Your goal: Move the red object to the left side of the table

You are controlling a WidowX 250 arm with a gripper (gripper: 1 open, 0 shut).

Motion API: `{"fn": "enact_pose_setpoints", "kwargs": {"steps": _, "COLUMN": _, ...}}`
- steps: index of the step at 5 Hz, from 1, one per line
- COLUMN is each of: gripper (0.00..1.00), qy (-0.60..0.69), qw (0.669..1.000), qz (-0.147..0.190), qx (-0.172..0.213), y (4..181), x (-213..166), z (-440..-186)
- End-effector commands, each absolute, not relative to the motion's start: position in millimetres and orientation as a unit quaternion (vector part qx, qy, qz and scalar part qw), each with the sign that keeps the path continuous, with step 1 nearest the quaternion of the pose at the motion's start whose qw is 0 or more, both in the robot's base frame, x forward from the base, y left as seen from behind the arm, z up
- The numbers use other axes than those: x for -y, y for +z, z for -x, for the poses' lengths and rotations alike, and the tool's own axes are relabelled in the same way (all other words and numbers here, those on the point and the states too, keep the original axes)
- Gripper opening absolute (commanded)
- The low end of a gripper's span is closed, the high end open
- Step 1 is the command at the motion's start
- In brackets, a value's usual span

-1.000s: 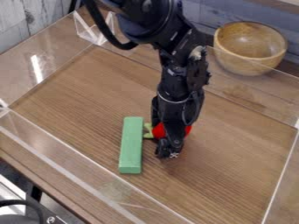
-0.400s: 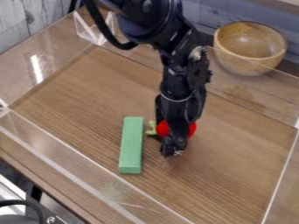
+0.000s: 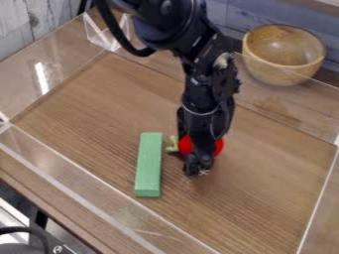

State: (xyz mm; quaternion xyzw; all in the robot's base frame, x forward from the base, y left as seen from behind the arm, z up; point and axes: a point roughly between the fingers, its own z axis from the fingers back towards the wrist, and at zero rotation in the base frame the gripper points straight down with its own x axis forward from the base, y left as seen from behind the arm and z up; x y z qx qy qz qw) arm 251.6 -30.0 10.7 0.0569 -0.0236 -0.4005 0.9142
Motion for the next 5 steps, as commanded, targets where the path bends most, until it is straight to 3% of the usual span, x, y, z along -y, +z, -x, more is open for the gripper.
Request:
{"fn": "enact_pose_setpoints", "kwargs": {"steps": 1, "gripper": 1.0, "qy": -0.396, "qw": 0.917, "qz": -0.049, "qx": -0.002, "y": -10.5, "x": 28, "z": -240}}
{"fn": "enact_pose_setpoints", "kwargs": {"steps": 3, "gripper": 1.0, "qy": -0.394, "qw": 0.918, "qz": -0.047, "qx": 0.0, "y": -19.2, "x": 28, "z": -240}}
{"fn": "enact_pose_setpoints", "kwargs": {"steps": 4, "gripper": 0.0, "qy": -0.39, "qw": 0.92, "qz": -0.045, "qx": 0.001, "y": -20.5, "x": 29, "z": -240}}
{"fn": "enact_pose_setpoints", "kwargs": {"steps": 5, "gripper": 0.0, "qy": -0.384, "qw": 0.922, "qz": -0.043, "qx": 0.002, "y": -16.6, "x": 30, "z": -240}}
